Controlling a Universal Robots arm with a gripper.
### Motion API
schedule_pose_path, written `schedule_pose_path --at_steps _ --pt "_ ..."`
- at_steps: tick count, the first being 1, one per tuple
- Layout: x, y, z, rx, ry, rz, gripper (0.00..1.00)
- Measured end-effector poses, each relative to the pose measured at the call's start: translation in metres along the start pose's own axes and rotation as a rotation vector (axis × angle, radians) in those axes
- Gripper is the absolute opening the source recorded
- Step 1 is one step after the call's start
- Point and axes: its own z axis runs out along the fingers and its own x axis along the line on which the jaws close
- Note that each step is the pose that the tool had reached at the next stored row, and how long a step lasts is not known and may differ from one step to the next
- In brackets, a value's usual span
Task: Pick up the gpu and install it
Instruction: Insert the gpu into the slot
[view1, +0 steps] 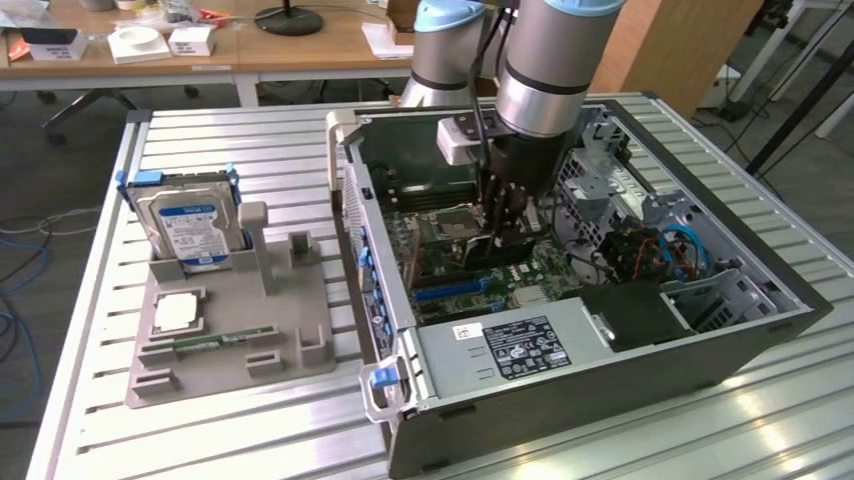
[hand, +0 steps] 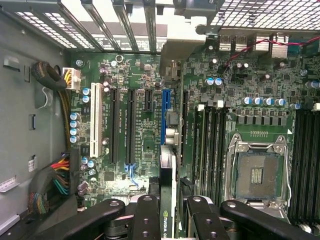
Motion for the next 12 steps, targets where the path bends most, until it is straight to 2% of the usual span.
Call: schedule_pose_path --at_steps 12 --pt "-0.0001 0.0056 0.0002 0.0016 -0.0002 0.0 0.26"
